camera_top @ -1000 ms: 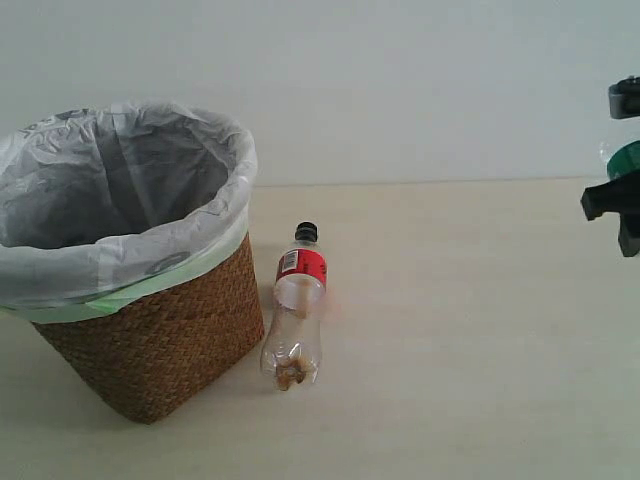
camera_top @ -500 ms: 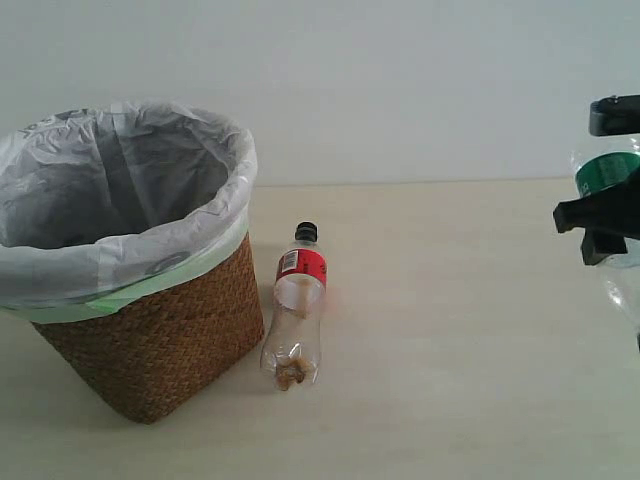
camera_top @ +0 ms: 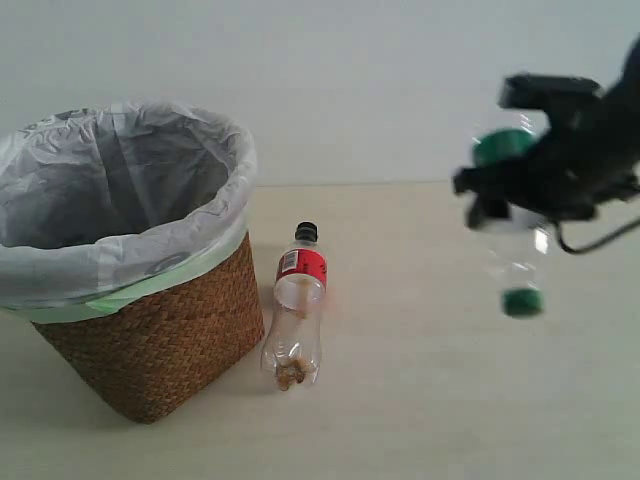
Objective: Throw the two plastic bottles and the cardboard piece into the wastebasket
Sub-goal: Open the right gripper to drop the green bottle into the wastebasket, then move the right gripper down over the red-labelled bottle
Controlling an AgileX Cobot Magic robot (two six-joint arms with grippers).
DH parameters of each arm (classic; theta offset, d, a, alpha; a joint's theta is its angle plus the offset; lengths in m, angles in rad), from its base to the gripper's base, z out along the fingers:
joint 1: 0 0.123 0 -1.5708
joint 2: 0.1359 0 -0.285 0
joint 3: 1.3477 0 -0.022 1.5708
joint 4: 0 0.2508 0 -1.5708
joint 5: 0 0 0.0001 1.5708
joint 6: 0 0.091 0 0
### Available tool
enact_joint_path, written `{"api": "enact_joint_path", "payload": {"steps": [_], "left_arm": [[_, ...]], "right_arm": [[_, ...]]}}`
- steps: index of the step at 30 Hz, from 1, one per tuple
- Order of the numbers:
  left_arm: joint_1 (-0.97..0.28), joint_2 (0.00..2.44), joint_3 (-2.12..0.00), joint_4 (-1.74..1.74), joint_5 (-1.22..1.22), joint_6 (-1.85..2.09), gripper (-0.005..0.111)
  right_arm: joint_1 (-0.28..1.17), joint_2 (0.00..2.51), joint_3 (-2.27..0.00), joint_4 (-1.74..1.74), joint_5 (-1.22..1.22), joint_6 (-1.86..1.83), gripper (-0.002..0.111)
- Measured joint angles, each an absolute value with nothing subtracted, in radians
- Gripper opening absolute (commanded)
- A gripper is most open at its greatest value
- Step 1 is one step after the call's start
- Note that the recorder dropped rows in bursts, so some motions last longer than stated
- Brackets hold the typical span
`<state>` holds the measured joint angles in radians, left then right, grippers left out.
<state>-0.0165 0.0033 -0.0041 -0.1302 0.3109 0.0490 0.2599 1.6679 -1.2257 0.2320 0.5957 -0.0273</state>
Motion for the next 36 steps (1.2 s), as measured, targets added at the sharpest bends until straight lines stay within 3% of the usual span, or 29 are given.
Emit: {"api": "enact_joint_path", "payload": {"steps": [5,6,12,19,26,36], "left_arm": [[-0.016,0.003,-0.004,-0.130,0.311,0.049,0.004],[-0.016,0.003,-0.004,-0.130,0.311,0.049,0.004],[-0.016,0.003,-0.004,-0.130,0.311,0.049,0.004],[-0.016,0.003,-0.004,-0.130,0.311,0.049,0.004],[-0.016,0.003,-0.004,-0.130,0.311,0.049,0.004],[-0.016,0.003,-0.004,-0.130,0.311,0.049,0.004]], "right_arm": [[0.493,1.700,-1.641,0.618,0.585,-0.233,0.063],[0.529,1.711,-1.729,0.651,0.587,-0.231,0.065],[0.591,1.772,-2.021,0.581,0.699,-0.097,0.064],[0.590,1.876,-2.031,0.506,0.816,-0.046,0.066],[0.590,1.902,-2.031,0.554,0.821,-0.104,0.088],[0.590,1.805,-2.033,0.426,0.811,-0.102,0.089]]}}
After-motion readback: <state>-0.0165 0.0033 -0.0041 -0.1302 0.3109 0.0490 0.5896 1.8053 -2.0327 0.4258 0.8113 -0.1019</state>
